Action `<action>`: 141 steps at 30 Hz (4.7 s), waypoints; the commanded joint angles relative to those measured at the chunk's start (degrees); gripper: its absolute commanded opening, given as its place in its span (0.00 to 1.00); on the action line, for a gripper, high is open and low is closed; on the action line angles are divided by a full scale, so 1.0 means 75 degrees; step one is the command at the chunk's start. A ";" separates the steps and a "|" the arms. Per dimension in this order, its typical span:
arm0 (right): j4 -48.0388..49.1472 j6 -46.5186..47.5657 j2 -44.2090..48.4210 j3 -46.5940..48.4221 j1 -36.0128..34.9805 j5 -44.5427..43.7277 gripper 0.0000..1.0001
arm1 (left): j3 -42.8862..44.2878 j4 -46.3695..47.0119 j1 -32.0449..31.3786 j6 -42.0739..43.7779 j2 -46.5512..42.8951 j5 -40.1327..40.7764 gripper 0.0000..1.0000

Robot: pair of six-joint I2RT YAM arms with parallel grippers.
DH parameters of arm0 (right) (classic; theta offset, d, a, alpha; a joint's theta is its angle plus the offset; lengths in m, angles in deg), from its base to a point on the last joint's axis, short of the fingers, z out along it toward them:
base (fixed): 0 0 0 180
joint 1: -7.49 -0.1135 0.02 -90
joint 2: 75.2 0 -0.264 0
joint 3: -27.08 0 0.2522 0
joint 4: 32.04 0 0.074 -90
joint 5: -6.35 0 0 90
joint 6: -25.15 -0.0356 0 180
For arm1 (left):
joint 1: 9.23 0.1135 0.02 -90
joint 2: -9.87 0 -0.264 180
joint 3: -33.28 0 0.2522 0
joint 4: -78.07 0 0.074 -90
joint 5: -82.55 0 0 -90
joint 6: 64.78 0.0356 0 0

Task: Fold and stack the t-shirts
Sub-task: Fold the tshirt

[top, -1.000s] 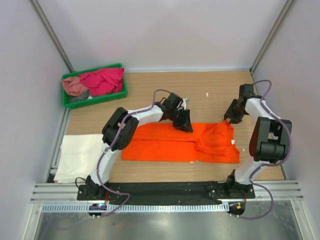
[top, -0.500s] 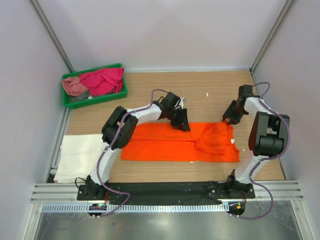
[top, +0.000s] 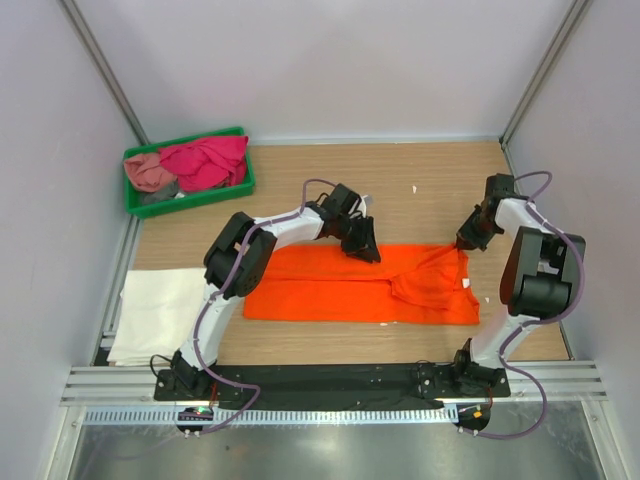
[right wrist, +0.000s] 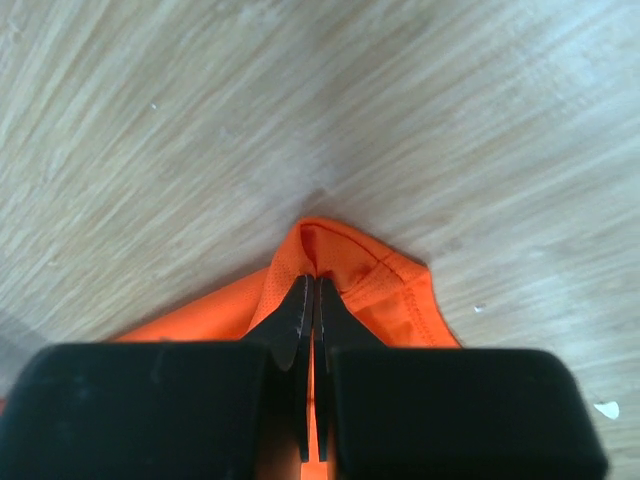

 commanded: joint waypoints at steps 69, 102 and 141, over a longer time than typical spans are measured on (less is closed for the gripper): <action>-0.2184 -0.1227 0.4406 -0.3831 -0.0598 0.0503 0.05 | -0.0895 -0.0063 -0.1258 -0.0628 -0.0753 -0.0677 0.45; -0.1414 -0.0981 0.2193 0.0083 -0.0622 -0.1174 0.07 | -0.0579 -0.1423 -0.0122 0.1119 -0.2219 -0.0970 0.43; -0.1670 -0.0676 0.2061 -0.0255 -0.0596 -0.0940 0.54 | -0.1950 -0.2125 0.1988 0.2020 -0.3201 0.0330 0.46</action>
